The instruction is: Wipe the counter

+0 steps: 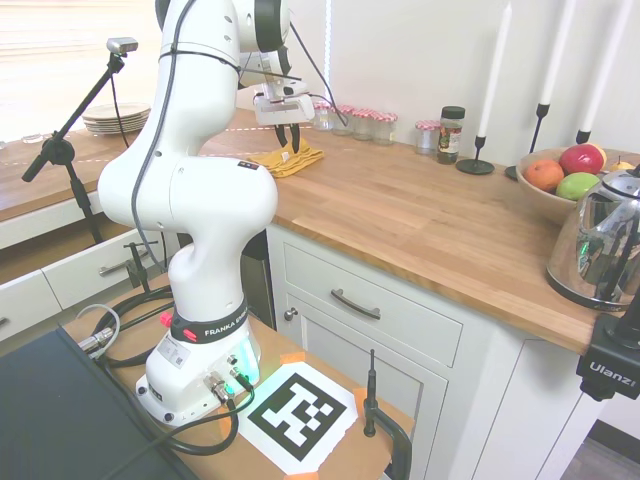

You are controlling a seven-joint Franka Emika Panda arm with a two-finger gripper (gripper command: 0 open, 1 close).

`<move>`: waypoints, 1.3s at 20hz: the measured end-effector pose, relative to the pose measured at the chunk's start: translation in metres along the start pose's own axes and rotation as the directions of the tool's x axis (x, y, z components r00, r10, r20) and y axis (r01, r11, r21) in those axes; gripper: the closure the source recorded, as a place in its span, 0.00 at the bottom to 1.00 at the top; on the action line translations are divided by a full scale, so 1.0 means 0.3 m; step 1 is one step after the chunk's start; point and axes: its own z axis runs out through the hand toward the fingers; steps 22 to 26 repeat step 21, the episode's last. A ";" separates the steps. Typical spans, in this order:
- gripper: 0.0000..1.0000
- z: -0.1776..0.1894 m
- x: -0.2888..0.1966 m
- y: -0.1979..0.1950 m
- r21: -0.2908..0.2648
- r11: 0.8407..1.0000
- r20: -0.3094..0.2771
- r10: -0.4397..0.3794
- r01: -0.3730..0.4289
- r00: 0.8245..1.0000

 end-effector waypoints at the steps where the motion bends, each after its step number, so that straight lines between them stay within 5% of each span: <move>1: 0.00 -0.001 0.001 0.000 0.000 1.000 0.000 0.000 0.000 1.000; 26: 0.00 -0.096 -0.019 0.097 -0.005 1.000 -0.014 -0.006 0.006 1.000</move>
